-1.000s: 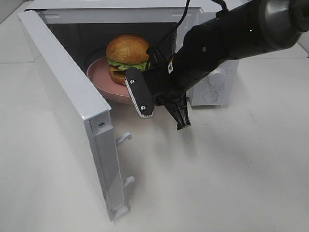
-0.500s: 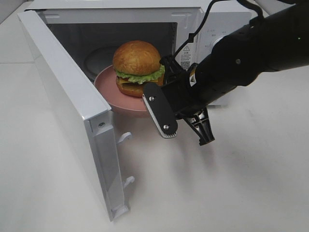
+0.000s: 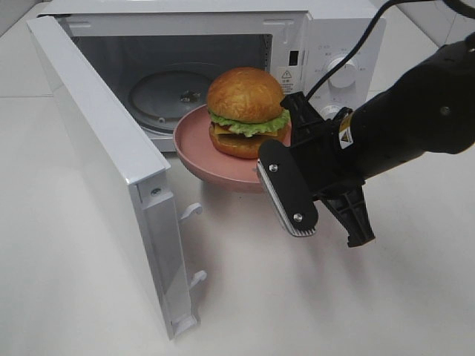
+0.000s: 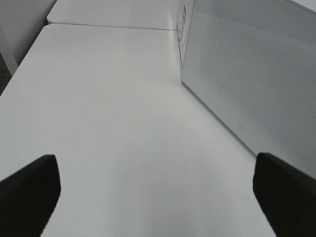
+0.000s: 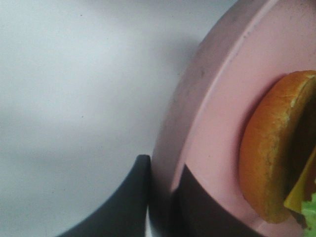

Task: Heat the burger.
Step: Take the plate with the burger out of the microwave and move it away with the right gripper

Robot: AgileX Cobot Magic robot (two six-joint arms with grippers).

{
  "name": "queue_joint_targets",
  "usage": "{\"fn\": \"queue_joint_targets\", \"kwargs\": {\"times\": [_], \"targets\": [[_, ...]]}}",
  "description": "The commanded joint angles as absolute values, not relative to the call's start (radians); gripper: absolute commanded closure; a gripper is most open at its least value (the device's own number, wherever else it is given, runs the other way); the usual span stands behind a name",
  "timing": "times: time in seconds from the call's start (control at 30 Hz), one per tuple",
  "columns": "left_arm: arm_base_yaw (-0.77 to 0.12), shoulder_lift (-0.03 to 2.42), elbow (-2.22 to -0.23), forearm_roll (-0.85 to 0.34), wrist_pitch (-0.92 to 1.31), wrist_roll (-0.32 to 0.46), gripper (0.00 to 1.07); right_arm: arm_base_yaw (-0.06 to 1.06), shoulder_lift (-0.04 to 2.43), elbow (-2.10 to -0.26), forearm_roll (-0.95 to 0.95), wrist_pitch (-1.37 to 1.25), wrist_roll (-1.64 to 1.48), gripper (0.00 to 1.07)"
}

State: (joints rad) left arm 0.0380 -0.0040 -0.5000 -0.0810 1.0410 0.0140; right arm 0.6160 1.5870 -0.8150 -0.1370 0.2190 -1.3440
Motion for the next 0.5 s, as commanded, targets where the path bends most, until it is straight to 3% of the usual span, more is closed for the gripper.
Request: {"fn": "queue_joint_targets", "kwargs": {"times": [0.03, 0.5], "targets": [[0.037, -0.027, -0.496, -0.081, 1.035, 0.015, 0.08, 0.61, 1.515, -0.781, -0.14, 0.172, -1.331, 1.07], [0.037, -0.027, -0.496, -0.081, 1.035, 0.015, 0.08, 0.61, 1.236, -0.605, -0.14, 0.298, -1.324, 1.07]]}}
